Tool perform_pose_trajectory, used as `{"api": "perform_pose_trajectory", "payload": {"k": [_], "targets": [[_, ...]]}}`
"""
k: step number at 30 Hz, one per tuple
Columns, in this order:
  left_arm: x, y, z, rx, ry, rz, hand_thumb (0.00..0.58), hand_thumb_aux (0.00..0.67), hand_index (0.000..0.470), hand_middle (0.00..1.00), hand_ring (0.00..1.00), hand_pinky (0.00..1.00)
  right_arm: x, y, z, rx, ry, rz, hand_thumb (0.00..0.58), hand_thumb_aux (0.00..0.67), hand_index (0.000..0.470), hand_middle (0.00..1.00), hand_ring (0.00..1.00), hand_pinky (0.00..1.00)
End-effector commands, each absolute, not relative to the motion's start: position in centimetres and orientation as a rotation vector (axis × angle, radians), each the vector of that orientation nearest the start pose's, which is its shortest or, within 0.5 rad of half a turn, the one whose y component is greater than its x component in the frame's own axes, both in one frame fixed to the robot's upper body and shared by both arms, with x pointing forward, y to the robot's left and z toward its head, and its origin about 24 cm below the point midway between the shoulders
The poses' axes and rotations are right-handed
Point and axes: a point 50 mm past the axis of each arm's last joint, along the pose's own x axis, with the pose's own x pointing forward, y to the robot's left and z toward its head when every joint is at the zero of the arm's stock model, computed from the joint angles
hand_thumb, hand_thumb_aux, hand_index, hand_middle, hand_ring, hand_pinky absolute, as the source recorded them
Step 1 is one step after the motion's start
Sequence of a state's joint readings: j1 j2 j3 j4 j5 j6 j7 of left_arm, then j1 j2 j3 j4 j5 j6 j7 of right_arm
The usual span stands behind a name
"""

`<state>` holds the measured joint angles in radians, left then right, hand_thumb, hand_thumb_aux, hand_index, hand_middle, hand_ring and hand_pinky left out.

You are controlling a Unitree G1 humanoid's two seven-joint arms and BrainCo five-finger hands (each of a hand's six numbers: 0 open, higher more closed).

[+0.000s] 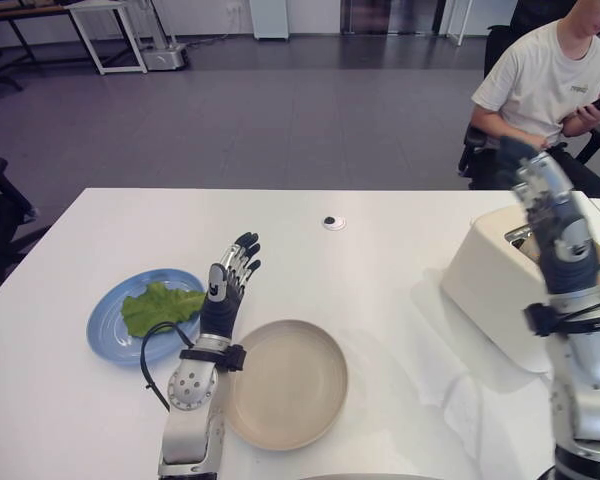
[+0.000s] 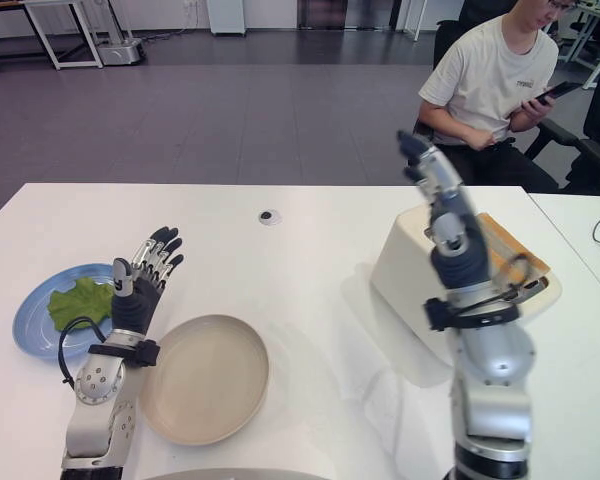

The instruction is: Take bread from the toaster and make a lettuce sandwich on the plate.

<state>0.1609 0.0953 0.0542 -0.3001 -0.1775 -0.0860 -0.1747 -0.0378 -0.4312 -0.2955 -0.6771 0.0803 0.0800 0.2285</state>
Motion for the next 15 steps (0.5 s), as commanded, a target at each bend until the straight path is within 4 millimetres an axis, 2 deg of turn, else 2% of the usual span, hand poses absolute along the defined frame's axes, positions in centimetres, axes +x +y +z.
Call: {"api": "perform_pose_trajectory", "payload": {"k": [1, 5, 8, 13, 15], "targets": [[21.9, 17.7, 8.7, -0.033, -0.238, -0.102, 0.000, 0.000, 0.000, 0.00, 0.00, 0.00, 20.3, -24.6, 24.2, -0.702, -0.569, -0.008, 0.000, 0.000, 0.000, 0.00, 0.00, 0.00], [21.8, 17.8, 9.0, -0.031, -0.246, -0.095, 0.000, 0.000, 0.000, 0.00, 0.00, 0.00, 20.1, -30.1, 24.7, -1.041, -0.316, -0.112, 0.000, 0.000, 0.000, 0.00, 0.00, 0.00], [21.6, 18.0, 9.1, -0.028, -0.248, -0.086, 0.000, 0.000, 0.000, 0.00, 0.00, 0.00, 20.2, -33.3, 23.9, -1.226, -0.134, -0.134, 0.000, 0.000, 0.000, 0.00, 0.00, 0.00], [21.4, 18.4, 9.2, -0.023, -0.249, -0.072, 0.000, 0.000, 0.000, 0.00, 0.00, 0.00, 20.7, -36.2, 21.4, -1.315, 0.018, -0.132, 0.000, 0.000, 0.000, 0.00, 0.00, 0.00], [21.2, 18.6, 9.2, -0.021, -0.248, -0.065, 0.000, 0.000, 0.000, 0.00, 0.00, 0.00, 21.0, -36.6, 20.5, -1.316, 0.042, -0.119, 0.036, 0.021, 0.015, 0.00, 0.00, 0.00]]}}
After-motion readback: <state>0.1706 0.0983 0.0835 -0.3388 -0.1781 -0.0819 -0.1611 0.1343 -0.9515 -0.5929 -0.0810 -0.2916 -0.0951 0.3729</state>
